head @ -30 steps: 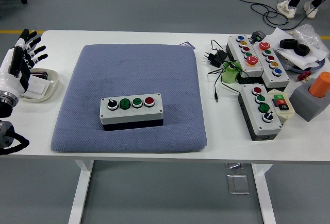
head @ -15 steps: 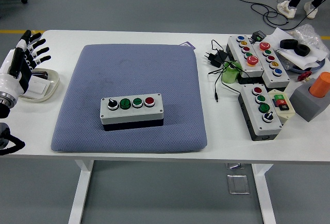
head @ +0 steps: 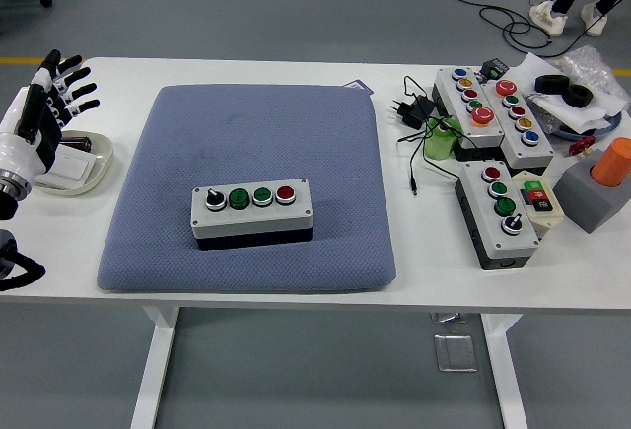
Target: Pick up the button,place it on the desk,press the button,press the button
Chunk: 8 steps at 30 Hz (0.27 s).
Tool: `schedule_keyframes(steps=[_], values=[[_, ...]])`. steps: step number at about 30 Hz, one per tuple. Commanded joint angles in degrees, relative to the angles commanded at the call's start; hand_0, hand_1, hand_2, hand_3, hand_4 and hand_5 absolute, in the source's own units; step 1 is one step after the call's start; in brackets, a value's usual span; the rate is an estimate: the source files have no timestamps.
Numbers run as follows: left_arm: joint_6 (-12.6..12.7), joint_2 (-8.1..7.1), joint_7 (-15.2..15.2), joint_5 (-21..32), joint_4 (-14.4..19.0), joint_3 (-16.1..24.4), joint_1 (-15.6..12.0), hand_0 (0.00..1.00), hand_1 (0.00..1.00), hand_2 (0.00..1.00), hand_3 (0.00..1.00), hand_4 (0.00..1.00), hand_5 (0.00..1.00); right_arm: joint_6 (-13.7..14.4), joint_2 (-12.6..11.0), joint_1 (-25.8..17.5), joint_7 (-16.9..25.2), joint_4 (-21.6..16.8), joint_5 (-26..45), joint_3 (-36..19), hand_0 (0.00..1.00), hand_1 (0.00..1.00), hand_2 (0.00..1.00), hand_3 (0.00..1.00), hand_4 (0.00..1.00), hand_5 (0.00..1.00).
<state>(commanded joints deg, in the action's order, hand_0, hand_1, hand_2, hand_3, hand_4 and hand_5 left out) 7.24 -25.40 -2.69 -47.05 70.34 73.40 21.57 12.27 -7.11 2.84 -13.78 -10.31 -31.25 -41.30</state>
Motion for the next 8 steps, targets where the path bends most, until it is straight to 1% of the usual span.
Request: schedule_keyframes(steps=[8], values=[[-1.16, -0.07, 0.05, 0.37, -0.27, 0.09, 0.01, 0.755, 0.856, 0.885, 0.871, 0.68, 0.998, -0.01, 0.01, 0.09, 0.0, 0.0, 0.52, 0.21, 0.627, 0.477, 0.539, 0.582, 0.279, 0.022]])
